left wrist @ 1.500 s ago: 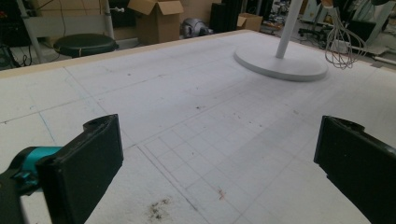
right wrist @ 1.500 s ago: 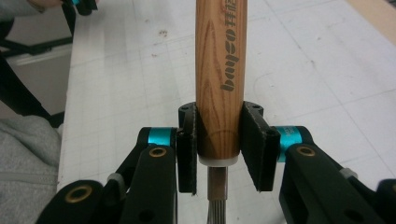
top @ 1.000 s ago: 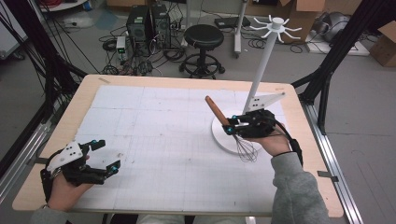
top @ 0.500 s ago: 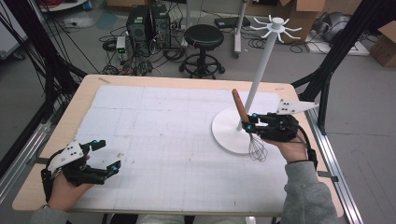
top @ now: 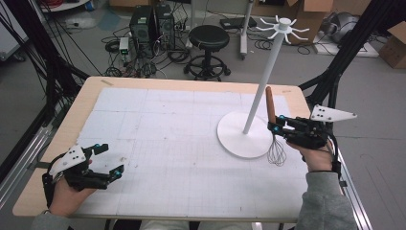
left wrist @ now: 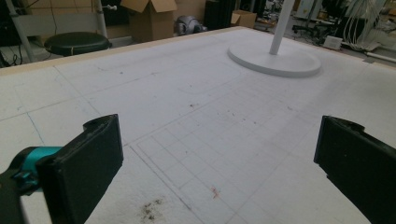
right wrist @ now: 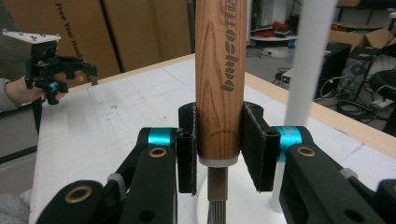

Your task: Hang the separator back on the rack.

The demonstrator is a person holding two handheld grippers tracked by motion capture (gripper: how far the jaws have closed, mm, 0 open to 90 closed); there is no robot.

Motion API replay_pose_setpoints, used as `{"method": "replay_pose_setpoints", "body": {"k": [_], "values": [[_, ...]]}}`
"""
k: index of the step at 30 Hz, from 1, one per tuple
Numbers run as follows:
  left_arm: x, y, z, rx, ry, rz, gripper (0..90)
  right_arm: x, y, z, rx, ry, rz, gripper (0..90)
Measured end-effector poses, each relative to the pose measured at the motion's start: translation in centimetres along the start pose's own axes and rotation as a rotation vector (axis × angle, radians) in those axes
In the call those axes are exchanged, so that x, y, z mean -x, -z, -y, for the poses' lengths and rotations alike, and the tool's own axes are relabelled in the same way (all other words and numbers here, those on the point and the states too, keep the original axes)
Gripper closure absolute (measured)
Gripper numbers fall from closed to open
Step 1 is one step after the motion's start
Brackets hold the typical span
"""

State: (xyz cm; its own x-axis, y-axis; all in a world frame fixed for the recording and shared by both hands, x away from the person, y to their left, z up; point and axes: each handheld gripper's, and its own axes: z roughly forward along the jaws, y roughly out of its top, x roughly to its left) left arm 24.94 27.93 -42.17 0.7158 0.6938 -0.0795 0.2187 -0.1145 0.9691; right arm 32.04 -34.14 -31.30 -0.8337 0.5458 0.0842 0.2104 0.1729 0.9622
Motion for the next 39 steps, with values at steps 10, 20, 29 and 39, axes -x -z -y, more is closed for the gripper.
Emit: {"method": "replay_pose_setpoints", "body": {"k": [10, 20, 29, 39], "values": [[0.0, 0.0, 0.0, -0.004, -0.001, 0.0, 1.7, 0.4, 2.3, -0.1, 0.041, -0.016, 0.042, 69.2], [0.0, 0.0, 0.0, -0.001, 0.0, -0.001, 1.7, 0.8, 3.5, -1.2, 0.057, -0.013, 0.083, 69.2], [0.0, 0.0, 0.0, -0.003, -0.001, -0.001, 1.7, 1.1, 4.7, -2.6, 0.082, -0.025, 0.107, 69.2], [0.1, 0.0, 0.0, 0.003, 0.004, 0.005, 1.7, 1.1, 5.1, -4.3, 0.087, -0.004, 0.129, 69.2]]}}
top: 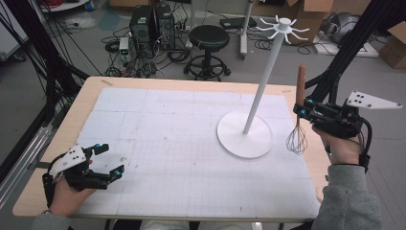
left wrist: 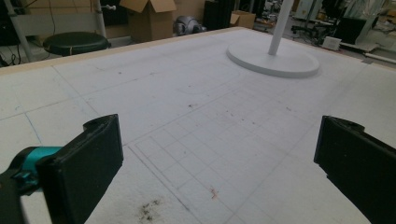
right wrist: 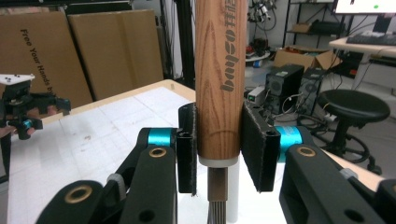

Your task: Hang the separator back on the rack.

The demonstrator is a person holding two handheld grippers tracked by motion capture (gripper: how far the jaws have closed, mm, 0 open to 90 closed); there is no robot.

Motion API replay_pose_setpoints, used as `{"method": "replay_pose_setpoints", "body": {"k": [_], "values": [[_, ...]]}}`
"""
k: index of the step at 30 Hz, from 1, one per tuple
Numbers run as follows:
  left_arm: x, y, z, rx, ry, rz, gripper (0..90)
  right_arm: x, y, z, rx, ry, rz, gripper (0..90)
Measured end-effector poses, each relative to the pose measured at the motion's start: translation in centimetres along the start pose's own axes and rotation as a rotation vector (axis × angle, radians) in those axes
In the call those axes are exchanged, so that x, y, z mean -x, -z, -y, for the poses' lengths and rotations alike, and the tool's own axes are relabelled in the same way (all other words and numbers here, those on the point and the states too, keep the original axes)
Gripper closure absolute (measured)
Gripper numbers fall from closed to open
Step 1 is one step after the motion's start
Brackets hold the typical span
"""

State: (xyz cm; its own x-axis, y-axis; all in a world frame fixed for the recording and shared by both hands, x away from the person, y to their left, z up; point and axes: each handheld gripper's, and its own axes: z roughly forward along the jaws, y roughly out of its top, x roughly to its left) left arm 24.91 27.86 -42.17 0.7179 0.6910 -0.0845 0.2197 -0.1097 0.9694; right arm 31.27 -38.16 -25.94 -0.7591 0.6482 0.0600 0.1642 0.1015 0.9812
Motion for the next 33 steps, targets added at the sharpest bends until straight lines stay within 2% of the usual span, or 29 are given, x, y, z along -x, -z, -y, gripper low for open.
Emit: {"method": "replay_pose_setpoints", "body": {"k": [6, 10, 14, 24, 29, 30, 33], "values": [[0.0, 0.1, 0.0, -0.001, -0.005, 0.0, 1.7, 0.0, -0.1, -1.8, 0.001, 0.022, 0.016, 69.2], [0.0, 0.1, 0.0, -0.001, -0.005, 0.001, 1.7, 0.1, -0.1, -2.5, -0.005, 0.02, 0.026, 69.2], [0.0, 0.1, 0.0, -0.001, -0.005, 0.0, 1.8, 0.1, 0.3, -3.3, 0.019, 0.017, 0.034, 69.2], [0.0, 0.1, -0.1, 0.0, -0.002, -0.002, 1.7, -0.4, 0.1, -5.1, 0.034, 0.037, 0.052, 69.1], [0.0, 0.1, 0.0, 0.001, -0.004, 0.009, 1.8, -0.3, 0.0, -5.5, 0.037, 0.032, 0.071, 69.2], [0.0, 0.1, -0.1, -0.001, -0.007, 0.01, 1.7, -0.1, 0.0, -5.5, 0.052, 0.012, 0.076, 69.1], [0.1, 0.0, 0.0, 0.001, -0.006, 0.01, 1.8, 0.0, 0.0, -5.6, 0.068, 0.007, 0.073, 69.2]]}}
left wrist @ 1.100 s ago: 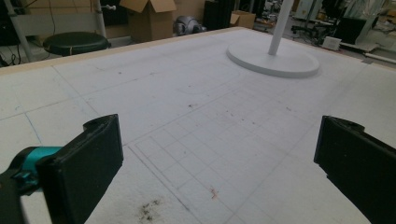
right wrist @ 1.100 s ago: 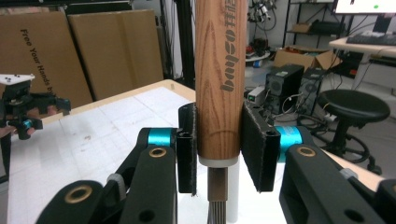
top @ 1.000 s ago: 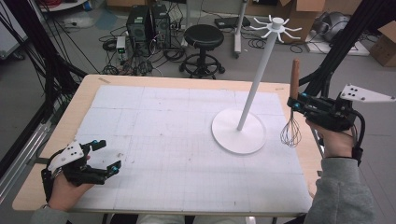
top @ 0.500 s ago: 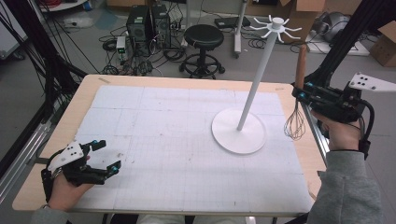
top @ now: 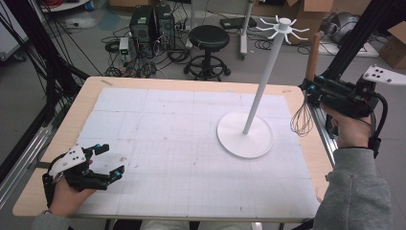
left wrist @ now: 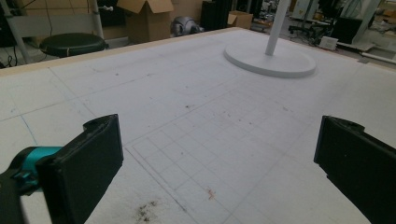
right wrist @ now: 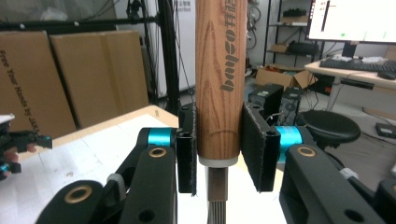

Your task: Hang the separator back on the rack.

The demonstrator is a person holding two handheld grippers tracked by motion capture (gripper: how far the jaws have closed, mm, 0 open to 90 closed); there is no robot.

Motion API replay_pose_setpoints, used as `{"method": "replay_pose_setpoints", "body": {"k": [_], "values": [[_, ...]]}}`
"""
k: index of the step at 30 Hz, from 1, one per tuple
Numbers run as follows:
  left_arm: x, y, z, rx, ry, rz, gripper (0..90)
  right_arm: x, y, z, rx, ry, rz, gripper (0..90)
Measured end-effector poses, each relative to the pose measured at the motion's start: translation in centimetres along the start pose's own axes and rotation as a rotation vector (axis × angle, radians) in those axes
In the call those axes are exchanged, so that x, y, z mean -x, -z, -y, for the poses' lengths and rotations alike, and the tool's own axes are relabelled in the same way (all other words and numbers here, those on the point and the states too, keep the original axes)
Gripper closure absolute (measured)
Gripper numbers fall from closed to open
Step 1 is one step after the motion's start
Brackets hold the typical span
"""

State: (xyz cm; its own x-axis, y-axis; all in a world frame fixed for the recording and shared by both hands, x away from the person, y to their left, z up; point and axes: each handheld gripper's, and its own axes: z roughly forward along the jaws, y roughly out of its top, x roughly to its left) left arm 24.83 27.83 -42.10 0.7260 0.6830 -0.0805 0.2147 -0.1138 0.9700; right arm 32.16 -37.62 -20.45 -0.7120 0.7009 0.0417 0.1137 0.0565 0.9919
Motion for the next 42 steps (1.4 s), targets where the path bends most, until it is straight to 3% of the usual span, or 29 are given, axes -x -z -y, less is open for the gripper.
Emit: {"method": "replay_pose_setpoints", "body": {"k": [9, 26, 42], "values": [[-0.1, 0.0, 0.0, -0.005, 0.001, -0.007, 1.8, -0.4, -0.5, -0.5, -0.007, 0.014, -0.015, 69.2], [-0.1, 0.1, 0.0, -0.005, 0.003, -0.016, 1.7, -0.6, -2.2, -0.7, -0.037, 0.022, 0.0, 69.1], [-0.1, 0.0, 0.0, -0.008, 0.002, -0.016, 1.8, -0.5, -3.1, 0.0, -0.06, 0.016, 0.006, 69.1]]}}
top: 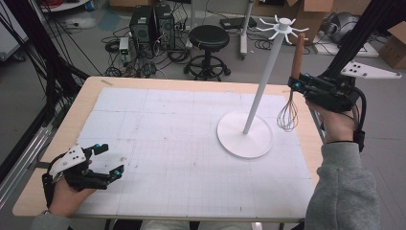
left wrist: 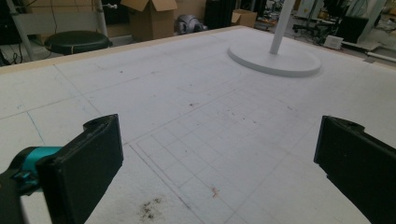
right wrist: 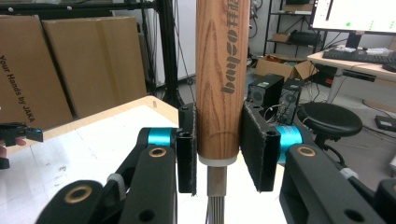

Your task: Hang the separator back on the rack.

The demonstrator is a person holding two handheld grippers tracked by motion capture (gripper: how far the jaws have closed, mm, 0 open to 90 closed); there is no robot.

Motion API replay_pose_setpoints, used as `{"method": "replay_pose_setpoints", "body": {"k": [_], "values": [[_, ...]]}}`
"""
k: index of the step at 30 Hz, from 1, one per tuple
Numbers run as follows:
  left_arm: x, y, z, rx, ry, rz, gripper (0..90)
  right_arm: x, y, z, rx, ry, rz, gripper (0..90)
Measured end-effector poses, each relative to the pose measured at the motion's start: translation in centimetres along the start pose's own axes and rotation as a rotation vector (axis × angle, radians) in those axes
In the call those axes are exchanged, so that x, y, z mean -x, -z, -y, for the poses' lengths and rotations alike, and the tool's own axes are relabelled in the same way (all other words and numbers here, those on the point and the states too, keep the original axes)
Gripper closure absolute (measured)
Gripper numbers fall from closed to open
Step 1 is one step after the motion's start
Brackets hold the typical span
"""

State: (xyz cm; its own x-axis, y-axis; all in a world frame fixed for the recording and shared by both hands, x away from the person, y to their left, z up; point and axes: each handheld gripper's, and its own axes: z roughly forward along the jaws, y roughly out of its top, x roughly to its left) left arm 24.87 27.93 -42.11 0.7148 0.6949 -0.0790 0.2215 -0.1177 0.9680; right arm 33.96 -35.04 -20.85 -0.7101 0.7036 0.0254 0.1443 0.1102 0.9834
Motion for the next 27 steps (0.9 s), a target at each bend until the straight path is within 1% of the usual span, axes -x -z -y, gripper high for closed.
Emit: {"method": "replay_pose_setpoints", "body": {"k": [5, 8, 9, 10, 11, 13, 14, 15, 16, 17, 18, 19, 20, 21, 22, 23, 24, 25, 26, 27], "values": [[0.0, 0.0, 0.0, 0.003, 0.0, 0.001, 1.8, -0.2, -0.5, 0.2, 0.012, 0.006, 0.013, 68.4], [0.0, 0.0, 0.0, 0.002, 0.001, 0.002, 1.7, -0.2, -0.7, 0.4, 0.021, 0.005, 0.012, 67.2], [0.0, 0.1, -0.1, 0.011, 0.001, 0.002, 1.7, -0.3, -0.8, 0.6, 0.013, 0.004, 0.02, 61.2], [0.0, 0.1, -0.1, 0.011, 0.001, 0.002, 1.8, -0.3, -0.8, 0.6, 0.013, 0.004, 0.02, 61.2], [-0.1, 0.2, -0.1, 0.014, 0.003, -0.001, 1.7, -0.2, -0.9, 0.9, 0.009, -0.01, 0.02, 54.1], [-0.1, 0.2, -0.1, 0.012, 0.003, 0.0, 1.7, -0.1, -0.7, 1.3, 0.004, -0.02, 0.032, 48.0], [-0.1, 0.2, -0.1, 0.011, 0.002, 0.001, 1.7, -0.1, -0.7, 1.3, 0.004, -0.02, 0.032, 48.0], [-0.1, 0.1, -0.1, 0.01, 0.001, 0.003, 1.8, -0.1, -0.5, 1.7, 0.011, -0.015, 0.044, 42.3], [-0.1, 0.1, -0.1, 0.01, 0.001, 0.003, 1.7, -0.1, -0.5, 1.7, 0.011, -0.015, 0.044, 42.3], [0.0, 0.1, -0.1, 0.011, 0.001, 0.004, 1.7, -0.2, -0.2, 2.2, 0.009, -0.013, 0.052, 36.2], [0.0, 0.1, -0.1, 0.011, 0.001, 0.005, 1.7, -0.3, -0.1, 2.3, 0.006, -0.008, 0.056, 32.7], [0.0, 0.1, -0.1, 0.011, 0.001, 0.005, 1.7, -0.3, 0.0, 2.7, 0.003, -0.006, 0.056, 28.6], [-0.1, 0.1, -0.1, 0.011, 0.002, 0.006, 1.7, -0.3, 0.0, 2.7, 0.003, -0.006, 0.056, 28.6], [-0.1, 0.1, -0.1, 0.011, 0.003, 0.005, 1.7, -0.5, 0.1, 3.3, -0.007, -0.014, 0.056, 21.8], [-0.1, 0.1, -0.1, 0.011, 0.002, 0.004, 1.7, -0.5, 0.1, 3.3, -0.007, -0.014, 0.056, 21.8], [0.0, 0.1, -0.1, 0.01, 0.002, 0.004, 1.8, -0.7, 0.3, 4.0, -0.009, -0.013, 0.046, 14.6], [0.0, 0.1, -0.1, 0.011, 0.001, 0.004, 1.8, -0.7, 0.3, 4.0, -0.009, -0.013, 0.046, 14.6], [0.0, 0.1, -0.1, 0.01, -0.003, 0.004, 1.7, -0.8, 0.3, 4.3, -0.008, -0.011, 0.053, 11.9], [0.0, 0.0, -0.1, 0.006, -0.004, 0.005, 1.8, -0.9, 0.4, 4.6, -0.011, -0.015, 0.048, 9.5], [0.0, 0.0, -0.1, 0.006, -0.004, 0.004, 1.8, -1.1, 0.3, 5.3, -0.016, -0.024, 0.047, 0.5]]}}
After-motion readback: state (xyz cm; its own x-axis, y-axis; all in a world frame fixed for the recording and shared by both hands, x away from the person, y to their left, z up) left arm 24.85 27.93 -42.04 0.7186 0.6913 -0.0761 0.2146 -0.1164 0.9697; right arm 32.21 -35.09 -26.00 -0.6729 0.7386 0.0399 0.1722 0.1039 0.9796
